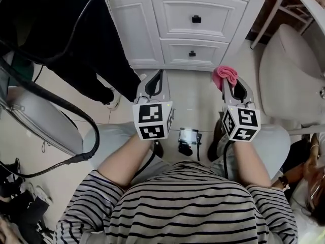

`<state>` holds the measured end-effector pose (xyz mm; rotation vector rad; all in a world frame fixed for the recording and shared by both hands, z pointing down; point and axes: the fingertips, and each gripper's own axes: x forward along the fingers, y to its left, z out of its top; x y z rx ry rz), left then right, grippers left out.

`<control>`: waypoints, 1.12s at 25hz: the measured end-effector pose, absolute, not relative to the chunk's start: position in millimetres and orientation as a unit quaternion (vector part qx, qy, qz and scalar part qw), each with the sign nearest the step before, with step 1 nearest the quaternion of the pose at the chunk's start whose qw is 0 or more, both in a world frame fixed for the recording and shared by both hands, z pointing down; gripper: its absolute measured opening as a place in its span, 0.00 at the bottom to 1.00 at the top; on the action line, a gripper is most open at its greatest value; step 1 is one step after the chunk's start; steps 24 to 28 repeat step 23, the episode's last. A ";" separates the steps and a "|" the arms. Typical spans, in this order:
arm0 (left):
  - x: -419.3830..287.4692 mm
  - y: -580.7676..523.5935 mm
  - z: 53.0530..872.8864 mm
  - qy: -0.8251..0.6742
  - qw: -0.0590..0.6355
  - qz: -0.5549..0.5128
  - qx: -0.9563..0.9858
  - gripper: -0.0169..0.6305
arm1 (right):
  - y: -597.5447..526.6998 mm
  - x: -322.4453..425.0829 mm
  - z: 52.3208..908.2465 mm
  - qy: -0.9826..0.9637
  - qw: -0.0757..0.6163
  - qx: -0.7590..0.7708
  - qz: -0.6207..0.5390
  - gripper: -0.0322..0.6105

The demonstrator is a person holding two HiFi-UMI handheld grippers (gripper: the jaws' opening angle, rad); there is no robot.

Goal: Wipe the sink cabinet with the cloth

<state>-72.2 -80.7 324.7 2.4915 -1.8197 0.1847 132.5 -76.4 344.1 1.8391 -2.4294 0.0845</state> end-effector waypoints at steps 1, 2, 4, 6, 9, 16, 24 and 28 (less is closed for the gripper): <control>-71.9 -80.4 325.8 -0.588 0.027 0.060 0.806 0.02 | -76.6 132.1 345.3 -0.796 0.048 0.603 0.028 0.18; -70.8 -79.9 326.2 -0.587 0.027 0.060 0.807 0.02 | -76.7 131.5 346.7 -0.796 0.048 0.602 0.029 0.18; -67.5 -79.7 325.8 -0.583 0.025 0.060 0.810 0.02 | -77.9 129.6 349.0 -0.797 0.049 0.601 0.032 0.18; -64.2 -81.3 326.1 -0.580 0.022 0.062 0.812 0.02 | -80.8 126.7 348.4 -0.799 0.049 0.599 0.028 0.18; -61.3 -83.7 328.7 -0.578 0.024 0.066 0.813 0.02 | -82.6 122.3 345.8 -0.802 0.051 0.595 0.017 0.18; -64.9 -84.4 328.8 -0.577 0.040 0.059 0.814 0.02 | -85.3 114.0 344.7 -0.804 0.052 0.592 0.016 0.18; -64.7 -87.5 332.0 -0.574 0.042 0.059 0.816 0.02 | -88.6 105.4 348.6 -0.808 0.054 0.587 0.014 0.18; -64.7 -87.5 332.0 -0.574 0.042 0.059 0.816 0.02 | -88.6 105.4 348.6 -0.808 0.054 0.587 0.014 0.18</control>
